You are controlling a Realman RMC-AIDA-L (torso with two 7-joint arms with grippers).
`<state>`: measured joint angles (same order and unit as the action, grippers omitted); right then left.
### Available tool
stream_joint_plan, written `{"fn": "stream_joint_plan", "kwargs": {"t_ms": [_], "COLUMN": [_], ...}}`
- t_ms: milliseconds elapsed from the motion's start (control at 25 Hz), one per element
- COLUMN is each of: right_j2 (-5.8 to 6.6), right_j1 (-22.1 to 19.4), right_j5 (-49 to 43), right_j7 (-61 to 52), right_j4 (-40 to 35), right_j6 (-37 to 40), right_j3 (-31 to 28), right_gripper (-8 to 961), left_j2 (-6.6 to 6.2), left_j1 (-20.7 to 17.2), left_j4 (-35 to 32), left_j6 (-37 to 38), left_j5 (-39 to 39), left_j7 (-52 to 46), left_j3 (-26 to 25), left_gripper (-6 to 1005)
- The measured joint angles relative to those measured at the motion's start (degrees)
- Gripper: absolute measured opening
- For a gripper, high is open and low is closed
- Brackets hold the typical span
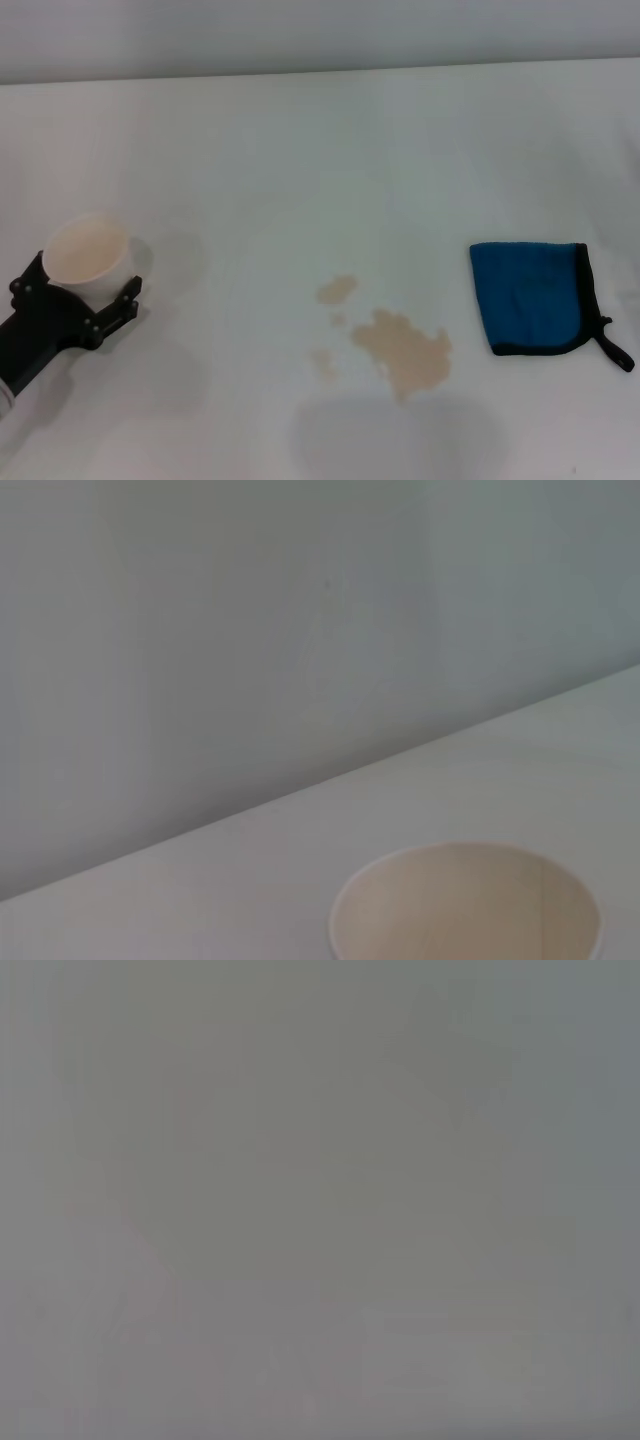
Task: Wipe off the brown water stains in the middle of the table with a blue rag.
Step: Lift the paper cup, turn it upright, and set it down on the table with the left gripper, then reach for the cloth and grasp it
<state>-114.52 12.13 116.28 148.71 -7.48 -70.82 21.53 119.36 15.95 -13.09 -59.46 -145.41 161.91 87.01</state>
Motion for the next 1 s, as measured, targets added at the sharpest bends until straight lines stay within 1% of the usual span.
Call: {"fn": "stream_joint_plan", "kwargs": {"t_ms": [160,680,1000], "right_j2": [0.00,0.09,0.16], "right_j1": [0.0,0.2,0.4], "right_j5": [0.0,0.0,0.0], "right_j7": [0.0,0.1,0.1], "right_j4": [0.0,-0.1,-0.2], "right_j6": [0.0,0.3,0.4], "right_j3": [0.0,0.0,0.0], "right_gripper": [853,847,843], "left_j2": [-0.03,-0.27,-0.27], "left_j1": [-0.9,-4.4,-7.3], "left_j4": [-0.3,-0.9,-0.7], "left_j6": [-1.2,-2.5,-8.6], "left_j5": [-0.1,-0.2,-0.2], "left_j7": [0.0,0.0,0.0], "left_j3": [-0.1,-1.5,-2.4], "left_gripper": [888,887,888]}}
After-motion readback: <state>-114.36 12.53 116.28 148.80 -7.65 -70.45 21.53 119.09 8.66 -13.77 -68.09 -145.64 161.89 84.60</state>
